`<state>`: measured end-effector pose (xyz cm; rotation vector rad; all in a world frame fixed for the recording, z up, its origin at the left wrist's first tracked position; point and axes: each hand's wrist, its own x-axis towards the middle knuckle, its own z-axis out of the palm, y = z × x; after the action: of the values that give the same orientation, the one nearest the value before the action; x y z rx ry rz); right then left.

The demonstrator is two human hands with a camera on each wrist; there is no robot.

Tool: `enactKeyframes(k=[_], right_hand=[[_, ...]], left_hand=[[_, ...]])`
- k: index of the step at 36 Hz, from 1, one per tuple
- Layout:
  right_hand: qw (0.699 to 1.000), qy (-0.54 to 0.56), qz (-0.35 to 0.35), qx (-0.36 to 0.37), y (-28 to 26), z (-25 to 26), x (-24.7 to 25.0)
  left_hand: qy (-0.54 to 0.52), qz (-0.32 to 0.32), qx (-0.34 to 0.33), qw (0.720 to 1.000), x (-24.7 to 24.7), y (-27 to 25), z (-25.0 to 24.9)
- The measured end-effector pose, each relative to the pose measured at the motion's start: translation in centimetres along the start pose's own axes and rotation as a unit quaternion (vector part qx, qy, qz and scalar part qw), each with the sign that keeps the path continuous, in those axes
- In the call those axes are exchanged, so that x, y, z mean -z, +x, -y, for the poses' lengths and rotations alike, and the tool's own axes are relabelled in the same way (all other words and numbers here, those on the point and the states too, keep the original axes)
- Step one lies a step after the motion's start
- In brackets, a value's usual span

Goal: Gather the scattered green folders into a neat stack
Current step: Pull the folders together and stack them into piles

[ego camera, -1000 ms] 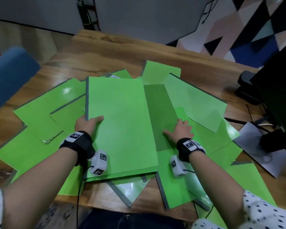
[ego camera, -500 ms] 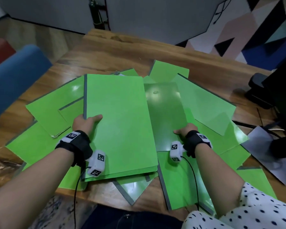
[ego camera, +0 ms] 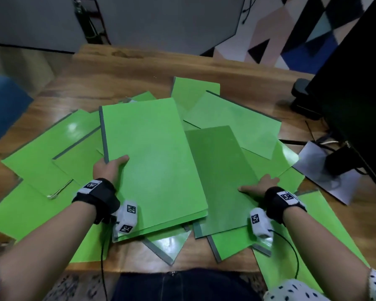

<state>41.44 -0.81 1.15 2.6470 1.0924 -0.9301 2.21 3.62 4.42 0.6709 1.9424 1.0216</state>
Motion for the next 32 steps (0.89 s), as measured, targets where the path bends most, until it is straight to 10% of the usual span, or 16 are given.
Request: enactKeyframes(k=[12,26,32], right_hand=[[0.998,0.062,0.022,0.020,-0.3,1.0,0.9],[0.912,0.141,-0.311,0.226,-9.3,10.3,15.0],[0.921,0.260,-0.164,0.239,-9.2,9.8,9.0]], left_hand=[[0.017,0.014,0.015,1.000,0.4,-0.8,2.2],[0.153,0.020,-0.001,0.988,0.3,0.2,1.1],[0.174,0.054,0.058,0.981,0.3,0.3,2.6]])
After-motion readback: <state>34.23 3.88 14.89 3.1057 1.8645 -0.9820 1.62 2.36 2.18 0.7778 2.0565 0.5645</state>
